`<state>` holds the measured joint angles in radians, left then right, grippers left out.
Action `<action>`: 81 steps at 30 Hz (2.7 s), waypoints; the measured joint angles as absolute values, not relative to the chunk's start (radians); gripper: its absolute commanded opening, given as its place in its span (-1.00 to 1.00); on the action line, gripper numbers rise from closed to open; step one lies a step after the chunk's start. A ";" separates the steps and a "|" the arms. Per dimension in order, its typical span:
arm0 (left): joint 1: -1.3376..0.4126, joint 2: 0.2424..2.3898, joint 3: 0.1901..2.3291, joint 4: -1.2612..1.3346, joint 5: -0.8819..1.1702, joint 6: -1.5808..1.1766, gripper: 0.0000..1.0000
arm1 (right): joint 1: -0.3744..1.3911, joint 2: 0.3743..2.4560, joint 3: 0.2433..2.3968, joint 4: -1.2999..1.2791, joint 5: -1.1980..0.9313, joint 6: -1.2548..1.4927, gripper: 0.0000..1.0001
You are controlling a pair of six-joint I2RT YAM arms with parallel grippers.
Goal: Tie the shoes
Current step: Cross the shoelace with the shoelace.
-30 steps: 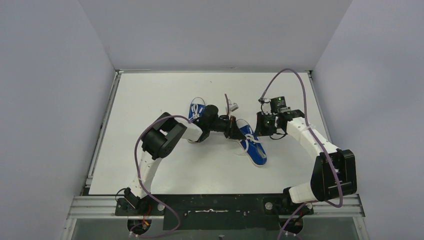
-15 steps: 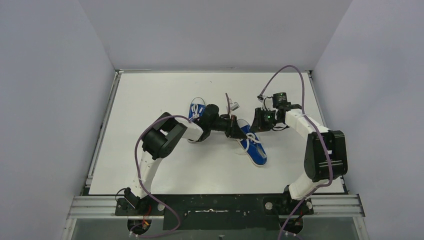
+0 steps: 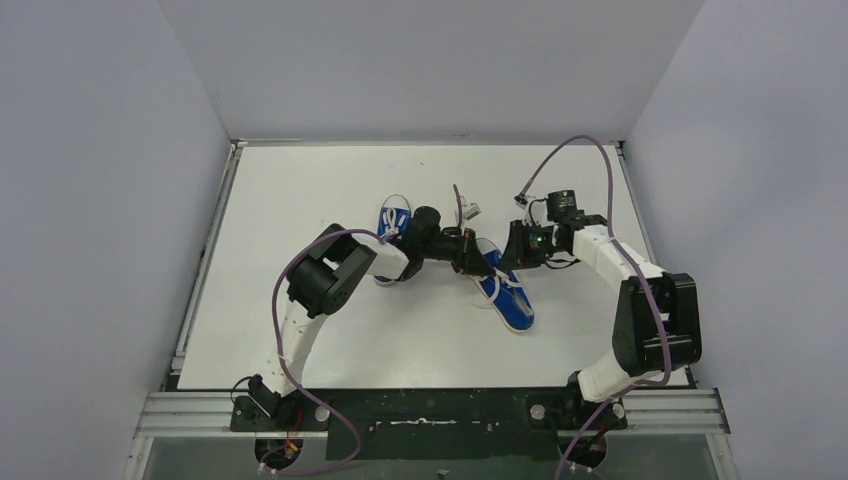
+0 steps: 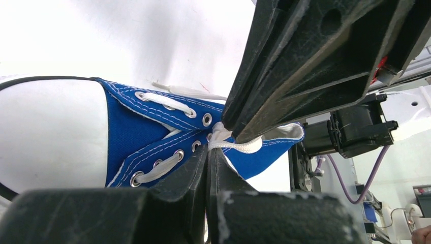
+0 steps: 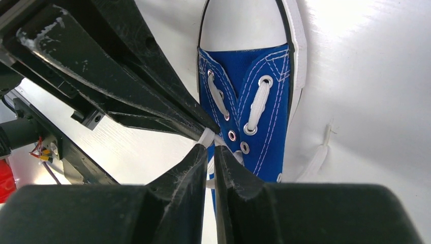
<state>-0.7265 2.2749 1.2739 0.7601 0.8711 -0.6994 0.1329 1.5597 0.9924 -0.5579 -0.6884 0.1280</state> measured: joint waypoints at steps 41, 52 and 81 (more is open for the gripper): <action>-0.725 2.275 1.274 0.799 0.902 -0.749 -1.00 | 0.224 1.544 0.992 -0.612 -0.551 0.013 -0.46; -0.723 2.293 1.274 0.824 0.902 -0.775 -1.00 | 0.257 1.555 1.034 -0.619 -0.501 -0.006 -1.00; -0.718 2.293 1.275 0.828 0.904 -0.781 -1.00 | 0.270 1.590 1.044 -0.660 -0.467 -0.042 -0.77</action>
